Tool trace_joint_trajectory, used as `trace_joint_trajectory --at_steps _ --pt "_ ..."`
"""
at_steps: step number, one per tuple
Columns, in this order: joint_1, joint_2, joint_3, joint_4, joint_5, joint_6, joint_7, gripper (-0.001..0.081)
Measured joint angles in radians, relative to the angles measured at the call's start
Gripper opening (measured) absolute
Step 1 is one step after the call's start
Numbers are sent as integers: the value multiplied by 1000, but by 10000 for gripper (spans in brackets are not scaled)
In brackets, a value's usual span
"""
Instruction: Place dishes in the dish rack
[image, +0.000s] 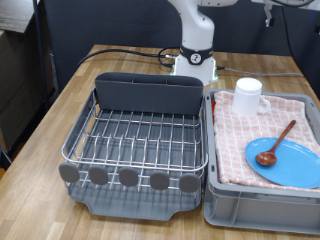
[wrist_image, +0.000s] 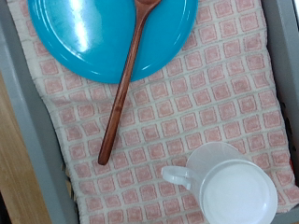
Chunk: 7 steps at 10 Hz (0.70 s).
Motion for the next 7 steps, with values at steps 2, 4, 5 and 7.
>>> trace_joint_trajectory --at_steps 2,4,5,7 --pt "0 49 13 -8 -41 52 55 803" --pt "0 50 14 -11 -55 75 51 803" --pt "0 58 23 -16 -84 107 64 803" --pt "1 100 49 -24 -126 164 114 803"
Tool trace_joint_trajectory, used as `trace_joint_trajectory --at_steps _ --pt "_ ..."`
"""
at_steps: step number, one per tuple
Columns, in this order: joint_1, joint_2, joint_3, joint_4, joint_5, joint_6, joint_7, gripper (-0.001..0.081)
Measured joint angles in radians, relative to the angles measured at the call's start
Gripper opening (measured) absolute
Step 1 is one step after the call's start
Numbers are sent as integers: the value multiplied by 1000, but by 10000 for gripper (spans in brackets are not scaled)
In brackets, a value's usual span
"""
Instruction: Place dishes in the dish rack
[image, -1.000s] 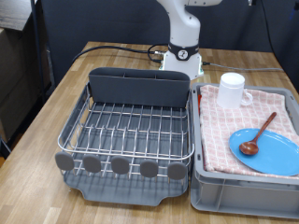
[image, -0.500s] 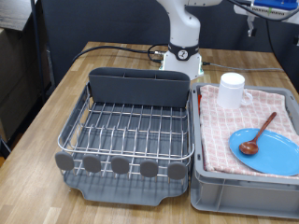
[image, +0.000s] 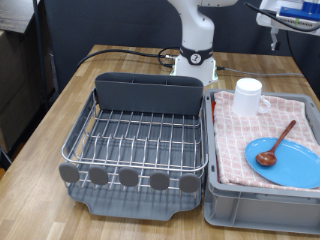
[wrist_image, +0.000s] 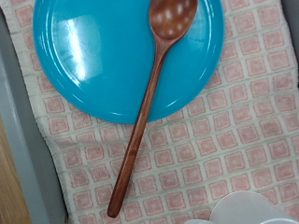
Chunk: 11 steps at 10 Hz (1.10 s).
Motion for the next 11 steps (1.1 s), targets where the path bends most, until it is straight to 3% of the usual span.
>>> trace_joint_trajectory --at_steps 4,11 --pt "1 99 49 -1 -116 65 212 803" --pt "1 257 36 8 -251 201 331 803"
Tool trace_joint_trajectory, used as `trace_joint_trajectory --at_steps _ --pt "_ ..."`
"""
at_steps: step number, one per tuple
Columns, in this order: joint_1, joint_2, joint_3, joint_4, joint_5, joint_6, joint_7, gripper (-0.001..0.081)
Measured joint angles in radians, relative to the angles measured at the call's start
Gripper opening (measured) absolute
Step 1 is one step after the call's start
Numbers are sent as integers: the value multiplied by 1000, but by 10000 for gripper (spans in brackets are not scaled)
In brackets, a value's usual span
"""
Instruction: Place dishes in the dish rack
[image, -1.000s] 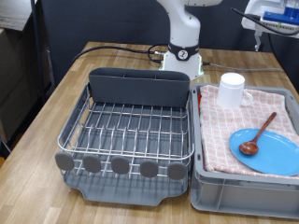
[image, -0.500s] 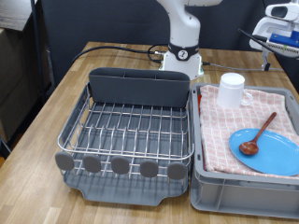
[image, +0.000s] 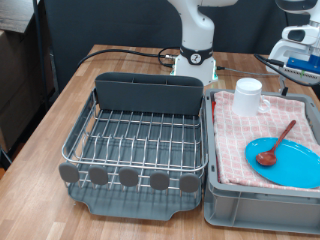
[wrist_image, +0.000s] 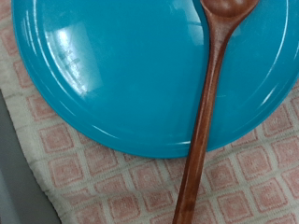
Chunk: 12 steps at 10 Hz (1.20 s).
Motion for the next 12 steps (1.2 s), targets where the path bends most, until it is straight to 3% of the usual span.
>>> trace_joint_trajectory --at_steps 6,12 --pt "4 100 -38 5 -103 67 99 803" --pt "14 181 -61 28 -149 72 167 803"
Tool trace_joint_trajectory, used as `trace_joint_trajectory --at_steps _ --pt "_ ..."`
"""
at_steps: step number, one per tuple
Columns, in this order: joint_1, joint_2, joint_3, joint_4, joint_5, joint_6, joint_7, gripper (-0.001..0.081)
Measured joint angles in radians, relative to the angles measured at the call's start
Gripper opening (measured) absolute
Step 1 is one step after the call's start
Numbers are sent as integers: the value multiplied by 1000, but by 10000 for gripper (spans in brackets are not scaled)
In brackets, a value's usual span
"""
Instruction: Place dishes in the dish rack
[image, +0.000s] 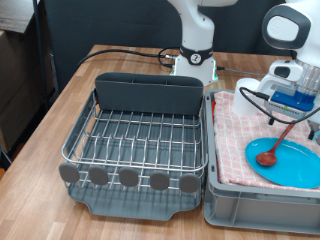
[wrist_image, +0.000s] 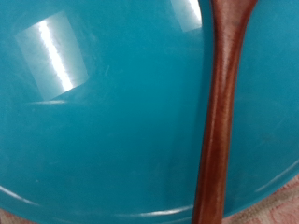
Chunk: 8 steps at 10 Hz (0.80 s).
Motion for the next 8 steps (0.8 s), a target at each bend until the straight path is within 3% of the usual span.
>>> trace_joint_trajectory --at_steps 8 --pt "13 70 -26 11 -52 54 61 803"
